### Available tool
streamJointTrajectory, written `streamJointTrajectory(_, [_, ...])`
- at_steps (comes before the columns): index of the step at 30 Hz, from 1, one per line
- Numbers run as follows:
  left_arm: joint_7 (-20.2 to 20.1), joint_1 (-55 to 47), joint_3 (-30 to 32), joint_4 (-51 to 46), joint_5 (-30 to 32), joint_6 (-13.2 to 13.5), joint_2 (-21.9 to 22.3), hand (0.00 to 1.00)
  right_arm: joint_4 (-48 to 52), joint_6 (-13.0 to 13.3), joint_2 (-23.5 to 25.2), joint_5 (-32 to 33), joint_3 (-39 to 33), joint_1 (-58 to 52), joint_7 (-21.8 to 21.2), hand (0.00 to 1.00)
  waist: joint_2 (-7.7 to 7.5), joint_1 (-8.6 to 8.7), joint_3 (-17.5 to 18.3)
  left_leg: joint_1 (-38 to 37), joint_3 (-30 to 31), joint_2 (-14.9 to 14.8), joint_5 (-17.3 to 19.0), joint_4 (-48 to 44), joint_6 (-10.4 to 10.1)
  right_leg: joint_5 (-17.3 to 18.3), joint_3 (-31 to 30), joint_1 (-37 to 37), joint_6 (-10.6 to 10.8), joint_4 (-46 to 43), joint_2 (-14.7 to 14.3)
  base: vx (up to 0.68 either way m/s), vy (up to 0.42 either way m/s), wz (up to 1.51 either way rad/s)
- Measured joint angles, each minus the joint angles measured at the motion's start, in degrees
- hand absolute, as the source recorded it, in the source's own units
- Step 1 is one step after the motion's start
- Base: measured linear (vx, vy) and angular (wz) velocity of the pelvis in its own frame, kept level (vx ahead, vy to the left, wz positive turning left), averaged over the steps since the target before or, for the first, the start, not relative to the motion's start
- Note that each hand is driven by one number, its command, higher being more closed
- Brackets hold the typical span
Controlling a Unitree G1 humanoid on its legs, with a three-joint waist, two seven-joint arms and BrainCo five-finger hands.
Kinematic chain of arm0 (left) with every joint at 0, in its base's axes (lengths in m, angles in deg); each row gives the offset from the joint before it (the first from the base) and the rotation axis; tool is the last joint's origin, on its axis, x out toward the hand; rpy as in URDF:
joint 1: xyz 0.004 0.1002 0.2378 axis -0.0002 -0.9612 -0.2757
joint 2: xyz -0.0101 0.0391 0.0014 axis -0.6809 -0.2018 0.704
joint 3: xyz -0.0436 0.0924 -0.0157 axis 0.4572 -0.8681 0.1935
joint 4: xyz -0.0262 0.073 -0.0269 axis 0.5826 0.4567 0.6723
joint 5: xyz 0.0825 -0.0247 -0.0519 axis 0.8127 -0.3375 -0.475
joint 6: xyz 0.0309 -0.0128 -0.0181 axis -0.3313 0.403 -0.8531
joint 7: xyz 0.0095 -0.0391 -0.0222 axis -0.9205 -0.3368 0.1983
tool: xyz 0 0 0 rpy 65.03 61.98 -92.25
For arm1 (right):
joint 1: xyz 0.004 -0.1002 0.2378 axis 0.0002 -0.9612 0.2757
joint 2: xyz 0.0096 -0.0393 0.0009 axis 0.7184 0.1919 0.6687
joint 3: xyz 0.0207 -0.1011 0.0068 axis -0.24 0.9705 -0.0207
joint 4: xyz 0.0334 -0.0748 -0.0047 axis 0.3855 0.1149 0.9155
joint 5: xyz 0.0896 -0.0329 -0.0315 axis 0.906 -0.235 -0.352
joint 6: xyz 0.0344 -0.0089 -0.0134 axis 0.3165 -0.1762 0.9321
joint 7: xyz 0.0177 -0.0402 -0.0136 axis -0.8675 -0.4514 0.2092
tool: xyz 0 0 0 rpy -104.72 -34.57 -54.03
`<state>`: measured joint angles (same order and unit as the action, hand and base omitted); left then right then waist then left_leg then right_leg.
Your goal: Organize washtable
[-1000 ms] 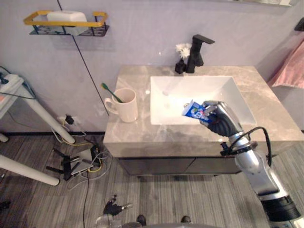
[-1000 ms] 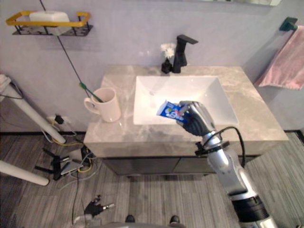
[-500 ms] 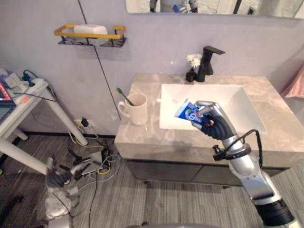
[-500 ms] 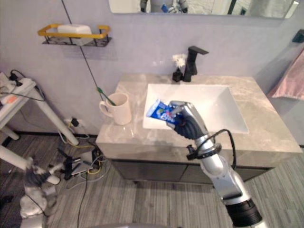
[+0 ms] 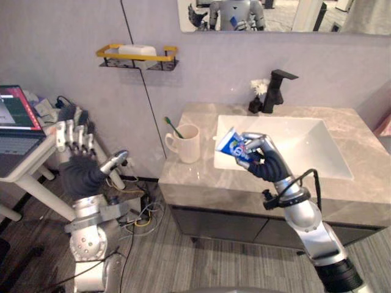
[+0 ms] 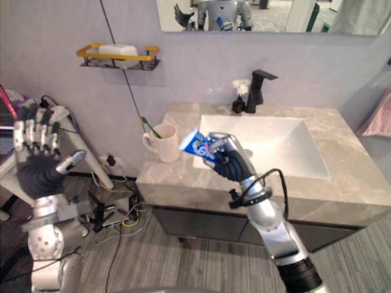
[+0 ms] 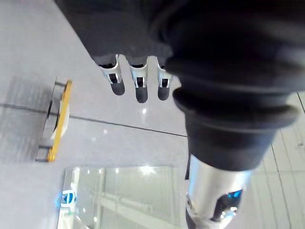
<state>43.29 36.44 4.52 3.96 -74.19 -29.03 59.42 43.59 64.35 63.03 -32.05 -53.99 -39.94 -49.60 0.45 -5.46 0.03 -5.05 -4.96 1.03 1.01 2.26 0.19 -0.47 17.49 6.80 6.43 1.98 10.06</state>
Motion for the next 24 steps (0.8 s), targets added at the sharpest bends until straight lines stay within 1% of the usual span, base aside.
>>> streamJointTrajectory(3, [-2.6,0.9,-6.3,0.1,-2.7,-0.6,0.1,0.0,0.0,-0.6,0.4,0.7,0.1,0.9,0.0,1.0,0.01,0.16,0.0,-0.9,-0.1,0.0,-1.0,1.6,0.0,0.0,-0.1,0.0,0.0,-0.3,0.0,-0.06,-0.022,-0.02])
streamJointTrajectory(5, [-3.6,1.1,-8.1,0.5,-3.8,-1.1,0.1,0.0,0.0,-0.6,1.1,0.8,0.1,1.4,0.2,1.0,-0.02,0.4,0.0,-1.4,-0.2,0.0,-1.3,2.2,0.0,0.0,-0.2,0.0,0.0,-0.4,0.0,-0.04,-0.015,-0.03])
streamJointTrajectory(9, [-3.8,2.9,-11.4,3.7,-7.3,-1.4,-0.1,0.0,0.0,-0.6,2.0,0.8,0.2,3.0,0.3,1.0,-0.16,0.29,-0.1,-1.8,-0.5,0.0,-1.6,2.9,0.0,0.0,-0.3,-0.1,0.0,-0.5,0.0,-0.04,-0.01,-0.04])
streamJointTrajectory(11, [-4.2,3.4,-13.3,4.8,-9.4,-1.8,-0.2,0.0,0.0,-0.6,2.5,0.8,1.1,4.4,1.2,1.0,-0.45,0.35,0.0,-1.9,-0.7,0.0,-1.6,2.9,0.0,0.0,-0.4,-0.2,0.0,-0.5,0.0,-0.01,-0.004,-0.02])
streamJointTrajectory(13, [-4.7,4.1,-15.4,5.7,-9.9,-2.4,-0.3,0.0,0.0,-0.6,2.7,0.8,1.9,5.5,1.7,1.0,-0.55,0.47,0.0,-1.9,-0.9,0.0,-1.7,2.9,0.1,0.0,-0.5,-0.2,0.0,-0.5,0.0,0.0,-0.005,-0.02])
streamJointTrajectory(19, [-4.7,8.0,-19.3,9.2,-11.1,-3.3,-0.6,0.0,-0.3,-0.6,3.3,0.8,3.3,5.8,2.1,1.0,-0.66,0.51,0.0,-1.9,-1.3,0.0,-1.7,3.0,0.1,0.0,-0.7,-0.3,0.0,-0.4,-0.1,0.0,-0.003,-0.01])
streamJointTrajectory(22, [-4.6,9.4,-21.5,9.6,-11.2,-3.5,-1.1,0.0,-0.7,-0.9,3.3,0.8,5.2,7.4,2.1,1.0,-0.76,1.39,0.0,-1.7,-1.7,0.0,-1.6,3.0,0.1,-0.1,-1.1,-0.6,0.1,-0.4,-0.1,-0.02,-0.008,-0.08])
streamJointTrajectory(24, [-4.6,10.8,-23.0,10.5,-11.9,-3.8,-1.4,0.0,-0.7,-0.9,3.3,0.8,5.9,8.6,2.3,1.0,-0.93,1.51,-0.1,-1.8,-2.3,-0.1,-1.6,3.0,0.1,-0.2,-1.8,-1.0,0.1,-0.6,-0.1,-0.03,-0.007,-0.13])
